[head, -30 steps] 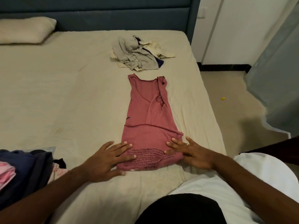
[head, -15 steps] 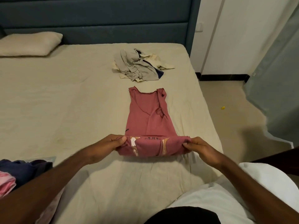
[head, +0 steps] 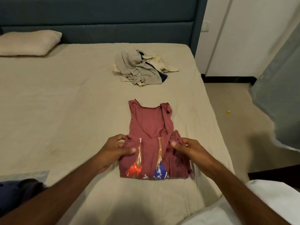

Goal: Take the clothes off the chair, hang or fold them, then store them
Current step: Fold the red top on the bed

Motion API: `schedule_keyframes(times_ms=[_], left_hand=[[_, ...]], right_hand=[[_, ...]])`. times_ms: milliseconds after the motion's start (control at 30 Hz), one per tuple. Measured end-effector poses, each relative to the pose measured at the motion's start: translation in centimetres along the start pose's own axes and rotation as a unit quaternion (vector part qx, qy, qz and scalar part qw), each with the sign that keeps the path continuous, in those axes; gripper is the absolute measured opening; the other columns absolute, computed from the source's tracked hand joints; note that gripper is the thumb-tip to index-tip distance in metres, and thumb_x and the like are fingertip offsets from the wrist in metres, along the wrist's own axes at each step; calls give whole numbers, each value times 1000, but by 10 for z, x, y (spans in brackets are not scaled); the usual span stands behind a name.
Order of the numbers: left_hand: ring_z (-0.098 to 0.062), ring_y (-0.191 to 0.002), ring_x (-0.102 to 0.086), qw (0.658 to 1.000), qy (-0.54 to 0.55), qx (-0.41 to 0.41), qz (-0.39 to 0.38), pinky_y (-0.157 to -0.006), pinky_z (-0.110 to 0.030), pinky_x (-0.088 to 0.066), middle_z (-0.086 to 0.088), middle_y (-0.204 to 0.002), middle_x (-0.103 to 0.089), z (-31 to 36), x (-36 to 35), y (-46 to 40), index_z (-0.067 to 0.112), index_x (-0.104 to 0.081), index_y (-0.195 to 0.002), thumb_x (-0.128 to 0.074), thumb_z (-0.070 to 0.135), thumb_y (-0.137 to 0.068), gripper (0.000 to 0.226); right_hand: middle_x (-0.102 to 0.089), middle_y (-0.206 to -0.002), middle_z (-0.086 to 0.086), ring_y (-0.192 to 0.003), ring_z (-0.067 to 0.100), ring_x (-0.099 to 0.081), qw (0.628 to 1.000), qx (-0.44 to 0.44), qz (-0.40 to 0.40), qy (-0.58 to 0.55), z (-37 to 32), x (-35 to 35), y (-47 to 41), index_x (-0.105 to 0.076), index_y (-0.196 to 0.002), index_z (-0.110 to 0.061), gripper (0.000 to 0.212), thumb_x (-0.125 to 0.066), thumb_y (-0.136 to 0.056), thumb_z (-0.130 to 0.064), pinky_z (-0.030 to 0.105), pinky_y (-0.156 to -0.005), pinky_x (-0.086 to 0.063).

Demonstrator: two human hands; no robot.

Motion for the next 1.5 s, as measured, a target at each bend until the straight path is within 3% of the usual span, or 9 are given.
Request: schedule_keyframes(times_ms=[167, 333, 433, 500, 667, 833, 1133, 1333, 1500], left_hand=[[-30, -94, -73, 990, -21, -92, 102, -67, -29, -56, -11, -100, -77, 41, 14, -37, 9, -65, -107, -65, 3, -95, 13], [-26, -105, -70, 972, -31, -138, 190, -87, -41, -60, -9, -112, -72, 92, 43, -107, 12, -60, -115, -67, 9, -94, 22], [-19, -103, -65, 967, -94, -72, 224, -83, -33, -55, -7, -120, -65, 88, 56, -143, 17, -47, -129, -80, 28, -86, 55], [-22, -105, -60, 955, -159, 8, 251, -82, -30, -47, -11, -124, -61, 67, 67, -151, 12, -44, -133, -86, 40, -78, 74], [-20, -100, -61, 951, -215, 69, 210, -75, -30, -51, -3, -112, -57, 43, 54, -168, 10, -43, -129, -91, 39, -70, 82], [-25, -87, -71, 977, -89, 115, 155, -74, -39, -62, -9, -103, -72, 40, 32, -188, 8, -61, -112, -97, 25, -55, 69], [-24, -94, -73, 999, 35, 29, 22, -80, -31, -60, -6, -99, -78, 79, 16, -194, 12, -76, -103, -60, -16, -85, 37], [-20, -91, -66, 981, 70, -182, -24, -82, -31, -57, -8, -96, -70, 193, 40, -173, 11, -64, -103, -60, -20, -58, 54], [-33, -98, -63, 991, -18, -120, -48, -90, -41, -50, -23, -105, -66, 149, 95, -136, 12, -74, -86, -54, -16, -65, 41]], right_hand=[[-78, -96, -1, -92, 20, -75, 987, 73, 124, 68, -33, 23, -38, -75, -102, -19, 9, -69, -96, -22, 50, -90, -59], [-77, -93, 3, -87, 25, -73, 960, 68, 267, 38, -70, 66, -102, -71, -97, -20, 6, -68, -94, -23, 46, -84, -61], [-71, -105, 4, -95, 25, -69, 938, -13, 321, 131, -58, 87, -134, -62, -118, -20, 44, -72, -85, -47, 44, -90, -58], [-65, -113, 4, -103, 26, -65, 938, -68, 314, 133, -41, 87, -141, -57, -123, -14, 68, -75, -77, -60, 42, -94, -55], [-73, -88, 10, -83, 28, -72, 949, -111, 277, 98, -15, 83, -164, -64, -87, 1, 61, -90, -67, -51, 47, -81, -61], [-78, -89, 10, -81, 26, -77, 977, -122, 173, 30, -19, 51, -191, -76, -96, -6, 31, -90, -75, -24, 44, -81, -63], [-79, -92, 5, -85, 26, -76, 974, 82, 211, -23, -85, 56, -159, -76, -97, -14, 20, -77, -82, -1, 46, -86, -61], [-71, -85, 11, -75, 33, -65, 899, 354, 224, 130, -202, 20, -90, -70, -101, -4, 25, -71, -77, 3, 39, -68, -56], [-72, -99, 2, -88, 19, -60, 800, 430, 154, 390, -168, -101, -61, -69, -114, -16, 40, -74, -75, -10, 30, -77, -46]])
Point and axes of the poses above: each hand's wrist, its own y-axis away from the middle knuckle, its own x-axis out of the back of the hand, z = x × y, the point moved 10 cm from there along -y, towards the middle knuckle
